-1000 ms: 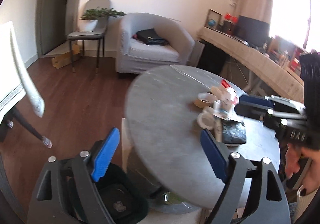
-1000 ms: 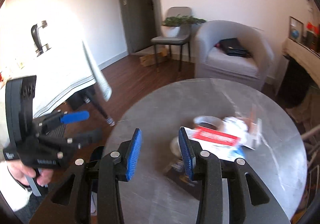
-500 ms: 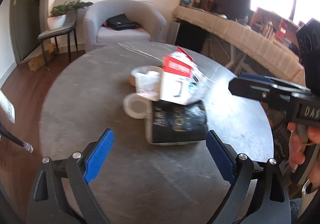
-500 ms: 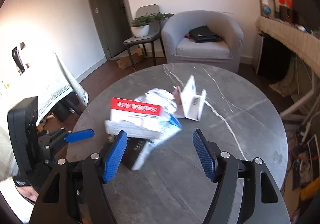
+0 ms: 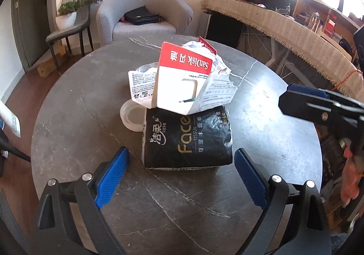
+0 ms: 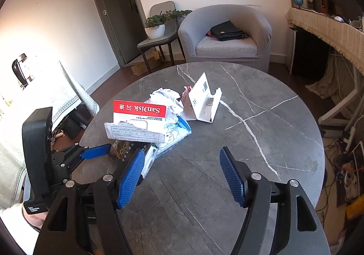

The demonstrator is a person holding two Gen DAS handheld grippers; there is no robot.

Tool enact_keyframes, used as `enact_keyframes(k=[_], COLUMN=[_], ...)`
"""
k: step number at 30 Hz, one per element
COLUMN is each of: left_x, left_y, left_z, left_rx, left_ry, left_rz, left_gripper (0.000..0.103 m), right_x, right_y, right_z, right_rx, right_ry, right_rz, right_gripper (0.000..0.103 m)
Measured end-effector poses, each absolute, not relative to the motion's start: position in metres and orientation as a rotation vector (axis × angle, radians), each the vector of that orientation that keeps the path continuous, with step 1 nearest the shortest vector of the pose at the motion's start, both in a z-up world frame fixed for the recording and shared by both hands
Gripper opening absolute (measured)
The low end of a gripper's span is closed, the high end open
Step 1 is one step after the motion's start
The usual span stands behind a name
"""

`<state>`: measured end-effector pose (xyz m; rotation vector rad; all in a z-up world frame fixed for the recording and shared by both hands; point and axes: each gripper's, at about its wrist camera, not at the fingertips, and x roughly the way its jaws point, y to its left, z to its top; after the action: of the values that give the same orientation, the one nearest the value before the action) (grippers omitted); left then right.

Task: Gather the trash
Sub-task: 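Grasp the black Face tissue pack with the left tool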

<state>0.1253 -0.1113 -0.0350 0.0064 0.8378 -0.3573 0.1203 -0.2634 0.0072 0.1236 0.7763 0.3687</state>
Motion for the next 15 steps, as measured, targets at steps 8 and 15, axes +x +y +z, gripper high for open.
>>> enact_keyframes(k=[8, 15], left_x=[0.128, 0.125], left_y=[-0.116, -0.098], left_z=[-0.035, -0.032], left_rx=[0.026, 0.014], left_ry=[0.837, 0.828], left_rz=[-0.332, -0.339], left_gripper=[0.075, 0.072], right_x=[0.129, 0.135], right_y=[-0.262, -0.249], right_z=[0.004, -0.001], right_rx=[0.237, 0.272], right_ry=[0.778, 0.785], right_rz=[0.459, 0.513], right_gripper=[0.072, 0.081])
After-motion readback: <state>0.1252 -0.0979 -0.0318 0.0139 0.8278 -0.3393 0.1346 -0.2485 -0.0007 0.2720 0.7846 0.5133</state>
